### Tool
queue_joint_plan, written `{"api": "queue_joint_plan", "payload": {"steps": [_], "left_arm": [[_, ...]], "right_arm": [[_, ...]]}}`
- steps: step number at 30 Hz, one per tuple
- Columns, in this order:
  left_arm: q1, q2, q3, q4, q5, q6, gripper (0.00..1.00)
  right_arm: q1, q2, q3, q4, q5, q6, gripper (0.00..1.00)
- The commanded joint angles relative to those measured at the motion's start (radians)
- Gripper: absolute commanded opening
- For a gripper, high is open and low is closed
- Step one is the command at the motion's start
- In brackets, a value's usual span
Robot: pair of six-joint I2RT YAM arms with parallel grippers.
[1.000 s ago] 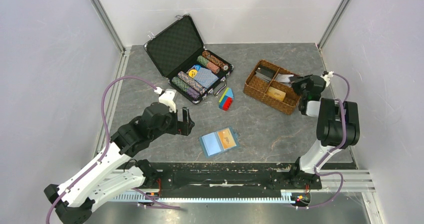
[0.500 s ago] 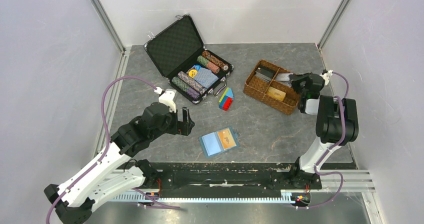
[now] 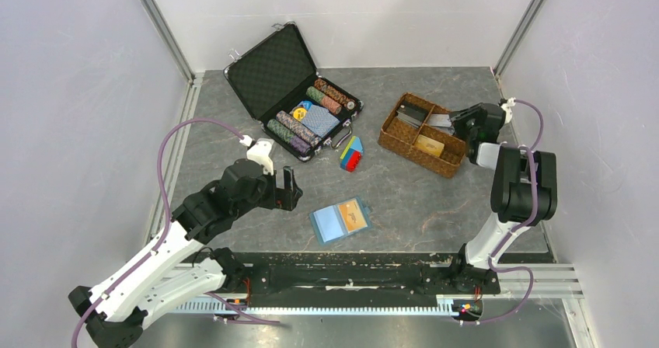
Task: Take the credit cards out of the card holder
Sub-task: Place the credit card in the storage box.
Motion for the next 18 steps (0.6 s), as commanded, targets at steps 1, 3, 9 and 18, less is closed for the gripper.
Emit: {"api": "queue_joint_plan", "payload": {"steps": [1, 3, 9, 18], "left_arm": [[0.003, -0.009, -0.002, 0.033, -0.008, 0.017, 1.0], [0.004, -0.009, -0.002, 0.032, -0.006, 0.018, 1.0], [0.003, -0.008, -0.003, 0.034, -0.012, 0.018, 1.0], [0.003, -0.001, -0.003, 0.032, -0.021, 0.017, 1.0]], "right_arm": [[0.006, 0.004, 0.103, -0.153, 0.041, -0.083, 0.33], [0.005, 0.011, 0.133, -0.191, 0.042, -0.104, 0.34], [0.005, 0.005, 0.212, -0.303, 0.05, -0.163, 0.36], [0.014, -0.067, 0.272, -0.449, -0.015, -0.249, 0.37]]}}
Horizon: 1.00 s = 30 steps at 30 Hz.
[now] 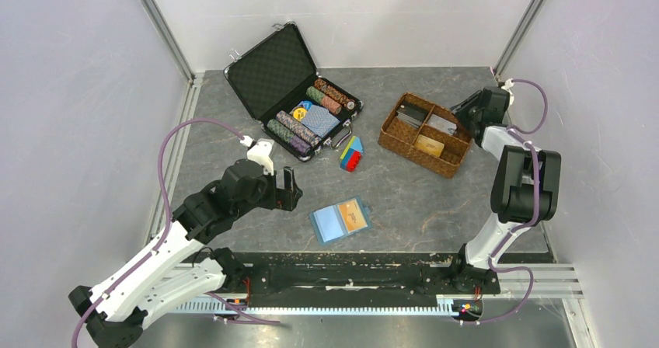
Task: Take the credit cards out of the card holder
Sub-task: Place the credit card in the storage box.
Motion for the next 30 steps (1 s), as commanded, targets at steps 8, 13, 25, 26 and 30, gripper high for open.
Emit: {"api": "queue_joint_plan", "payload": {"steps": [8, 13, 25, 26, 30], "left_arm": [[0.004, 0.014, 0.0, 0.028, -0.019, 0.018, 1.0], [0.003, 0.057, 0.004, 0.031, 0.051, 0.013, 1.0], [0.003, 0.229, -0.101, 0.252, 0.339, -0.153, 0.85], [0.002, 0.245, -0.112, 0.28, 0.356, -0.167, 0.83], [0.003, 0.284, -0.183, 0.41, 0.406, -0.24, 0.74]], "right_arm": [[0.072, -0.223, -0.104, -0.085, -0.163, -0.156, 0.38], [0.22, -0.368, -0.263, -0.068, -0.196, -0.214, 0.38], [0.578, -0.626, -0.621, 0.049, -0.312, -0.193, 0.36], [0.612, -0.638, -0.637, 0.055, -0.31, -0.19, 0.35], [0.729, -0.703, -0.7, 0.121, -0.304, -0.138, 0.32]]}}
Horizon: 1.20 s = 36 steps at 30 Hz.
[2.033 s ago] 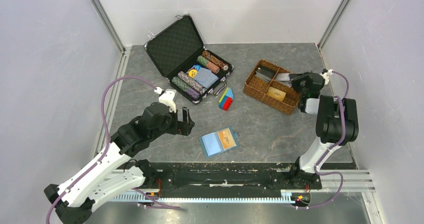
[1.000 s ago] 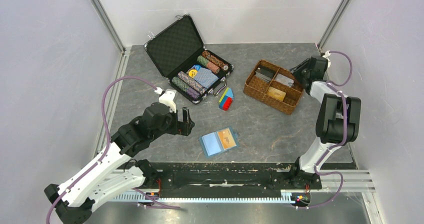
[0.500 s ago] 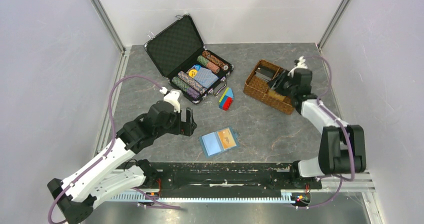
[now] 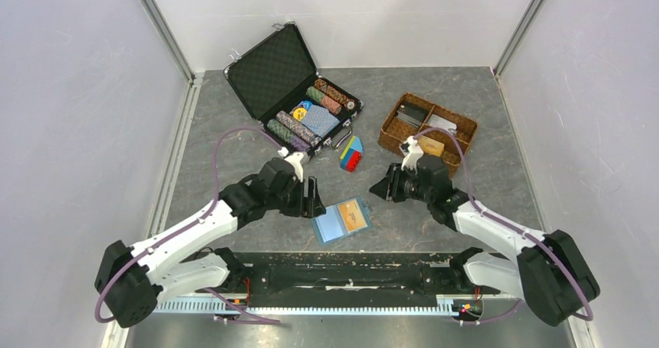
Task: Take the credit cards out of the card holder
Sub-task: Place the credit card in the storage box, then remove the credit card from the card holder.
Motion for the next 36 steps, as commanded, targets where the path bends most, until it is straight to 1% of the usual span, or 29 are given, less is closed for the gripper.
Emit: {"api": "queue_joint_plan", "payload": {"steps": [1, 4, 7, 9, 13, 15, 19, 25, 30, 36], "left_arm": [[0.003, 0.02, -0.074, 0.22, 0.108, -0.136, 0.74], [0.003, 0.028, -0.137, 0.343, 0.126, -0.195, 0.73], [0.003, 0.034, -0.194, 0.446, 0.123, -0.25, 0.73], [0.003, 0.035, -0.219, 0.482, 0.101, -0.268, 0.73], [0.003, 0.038, -0.255, 0.509, 0.062, -0.278, 0.73], [0.003, 0.042, -0.276, 0.561, 0.067, -0.289, 0.73], [0.003, 0.054, -0.307, 0.607, 0.077, -0.309, 0.73], [0.003, 0.07, -0.332, 0.637, 0.081, -0.307, 0.73], [0.003, 0.102, -0.34, 0.669, 0.102, -0.298, 0.71], [0.0, 0.145, -0.34, 0.701, 0.119, -0.291, 0.67]], "right_arm": [[0.106, -0.075, -0.055, 0.121, -0.005, 0.042, 0.31], [0.182, -0.079, -0.08, 0.158, 0.048, 0.058, 0.3], [0.224, -0.045, -0.092, 0.208, 0.041, 0.081, 0.28], [0.248, -0.027, -0.097, 0.233, 0.05, 0.096, 0.28], [0.29, 0.035, -0.099, 0.273, 0.08, 0.102, 0.28], [0.3, 0.076, -0.095, 0.29, 0.078, 0.102, 0.28], [0.313, 0.134, -0.079, 0.292, 0.101, 0.096, 0.28], [0.317, 0.169, -0.074, 0.24, 0.175, 0.061, 0.27], [0.318, 0.18, -0.104, 0.259, 0.203, 0.063, 0.26], [0.319, 0.211, -0.145, 0.309, 0.18, 0.083, 0.24]]}}
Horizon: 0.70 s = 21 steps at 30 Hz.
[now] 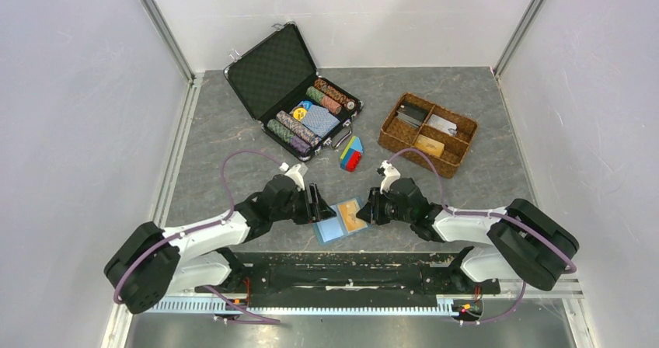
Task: Take the credit cards out of the card holder
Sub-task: Remove the credit card from the card holder.
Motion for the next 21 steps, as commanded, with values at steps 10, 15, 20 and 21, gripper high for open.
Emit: {"api": "queue_joint_plan", "payload": {"steps": [10, 15, 20, 21], "left_arm": [[-0.004, 0.102, 0.012, 0.123, 0.032, -0.01, 0.64], [-0.008, 0.134, 0.014, 0.155, 0.03, -0.01, 0.63], [-0.015, 0.161, 0.03, 0.165, 0.033, -0.011, 0.62], [-0.015, 0.161, 0.03, 0.166, 0.032, -0.011, 0.62]], "right_arm": [[0.012, 0.01, -0.046, 0.063, 0.017, 0.015, 0.24], [0.012, -0.013, -0.015, 0.021, 0.045, 0.001, 0.24], [0.012, 0.004, -0.004, 0.016, 0.047, -0.01, 0.23], [0.012, 0.008, -0.009, 0.021, 0.041, -0.007, 0.23]]}}
